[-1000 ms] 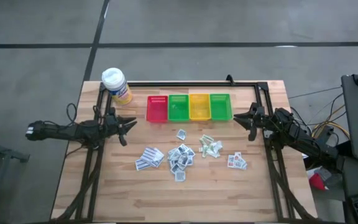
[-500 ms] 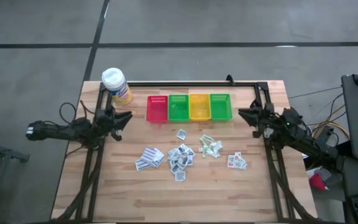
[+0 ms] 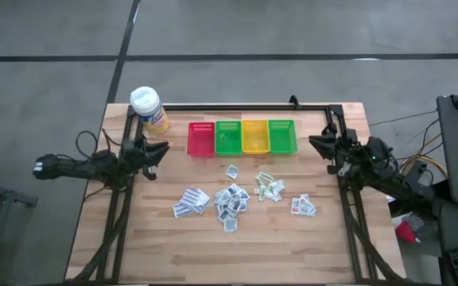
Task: Pick & Place First Aid Supplies
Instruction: Put the ointment pack into the red bin
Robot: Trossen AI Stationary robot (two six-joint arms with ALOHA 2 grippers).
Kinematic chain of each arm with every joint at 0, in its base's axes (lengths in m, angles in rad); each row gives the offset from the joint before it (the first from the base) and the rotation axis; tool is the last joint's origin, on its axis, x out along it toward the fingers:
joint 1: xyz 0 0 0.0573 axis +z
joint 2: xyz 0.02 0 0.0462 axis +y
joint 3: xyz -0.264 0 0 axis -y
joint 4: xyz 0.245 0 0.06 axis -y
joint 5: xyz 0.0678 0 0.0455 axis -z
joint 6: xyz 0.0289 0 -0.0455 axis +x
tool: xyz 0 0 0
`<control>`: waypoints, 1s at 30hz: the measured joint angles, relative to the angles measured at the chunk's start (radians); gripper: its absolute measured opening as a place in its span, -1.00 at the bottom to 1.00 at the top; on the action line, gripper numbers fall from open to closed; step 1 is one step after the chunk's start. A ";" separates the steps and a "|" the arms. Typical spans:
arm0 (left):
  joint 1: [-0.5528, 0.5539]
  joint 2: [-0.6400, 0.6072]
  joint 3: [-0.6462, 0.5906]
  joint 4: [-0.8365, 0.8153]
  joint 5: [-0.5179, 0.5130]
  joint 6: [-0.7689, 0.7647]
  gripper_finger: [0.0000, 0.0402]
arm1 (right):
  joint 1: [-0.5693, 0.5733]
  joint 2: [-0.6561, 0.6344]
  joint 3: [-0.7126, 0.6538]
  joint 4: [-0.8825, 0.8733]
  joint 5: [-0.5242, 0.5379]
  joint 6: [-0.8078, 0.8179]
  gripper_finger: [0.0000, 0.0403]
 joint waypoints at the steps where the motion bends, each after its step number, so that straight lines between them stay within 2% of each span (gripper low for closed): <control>1: 0.000 0.000 0.000 0.000 0.000 0.005 -0.59 | 0.000 0.021 0.027 -0.026 0.000 -0.014 -0.67; 7: 0.000 0.000 0.000 -0.003 0.000 0.004 -0.59 | 0.022 0.234 0.269 -0.296 -0.002 -0.188 -0.67; 12: 0.000 0.000 0.000 -0.007 0.000 0.003 -0.59 | 0.072 0.481 0.496 -0.579 -0.004 -0.351 -0.67; 17: 0.000 0.000 0.000 -0.007 0.000 0.003 -0.59 | 0.149 0.726 0.682 -0.750 -0.005 -0.498 -0.67; 23: 0.000 0.000 0.000 -0.008 0.000 0.018 -0.59 | 0.203 0.946 0.868 -0.926 0.006 -0.577 -0.67; 30: 0.000 0.000 0.000 -0.008 0.000 0.053 -0.59 | 0.223 1.128 1.047 -1.163 0.011 -0.608 -0.65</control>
